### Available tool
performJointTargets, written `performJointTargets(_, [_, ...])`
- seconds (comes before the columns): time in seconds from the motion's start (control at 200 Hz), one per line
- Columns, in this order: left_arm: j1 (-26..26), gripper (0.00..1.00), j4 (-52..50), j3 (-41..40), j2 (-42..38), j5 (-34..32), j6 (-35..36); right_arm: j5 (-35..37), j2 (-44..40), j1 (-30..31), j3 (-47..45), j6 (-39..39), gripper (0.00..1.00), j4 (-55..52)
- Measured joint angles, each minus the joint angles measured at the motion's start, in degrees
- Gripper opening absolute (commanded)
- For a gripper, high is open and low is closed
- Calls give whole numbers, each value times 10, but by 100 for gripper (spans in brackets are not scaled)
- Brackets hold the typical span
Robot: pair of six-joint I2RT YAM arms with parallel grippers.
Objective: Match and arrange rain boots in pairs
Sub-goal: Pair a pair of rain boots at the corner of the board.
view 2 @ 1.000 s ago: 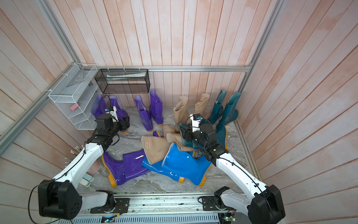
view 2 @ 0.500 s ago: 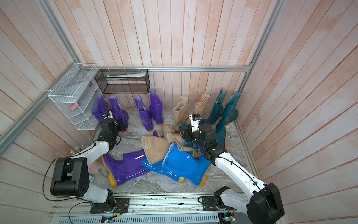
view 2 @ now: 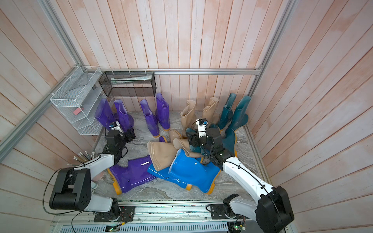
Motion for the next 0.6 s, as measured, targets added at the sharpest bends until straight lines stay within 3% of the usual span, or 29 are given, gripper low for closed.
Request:
performJointTargets(0.16, [23, 37, 11, 30, 59, -36, -6, 0, 5, 0, 0, -1, 67, 1])
performJointTargets(0.32, [49, 22, 13, 66, 92, -38, -2, 0, 8, 0, 0, -5, 65, 0])
performJointTargets(0.555, [60, 15, 13, 105, 101, -38, 12, 0, 12, 0, 7, -11, 64, 0])
performJointTargets(0.6, [62, 23, 13, 106, 101, -38, 13, 0, 13, 0, 8, -12, 64, 0])
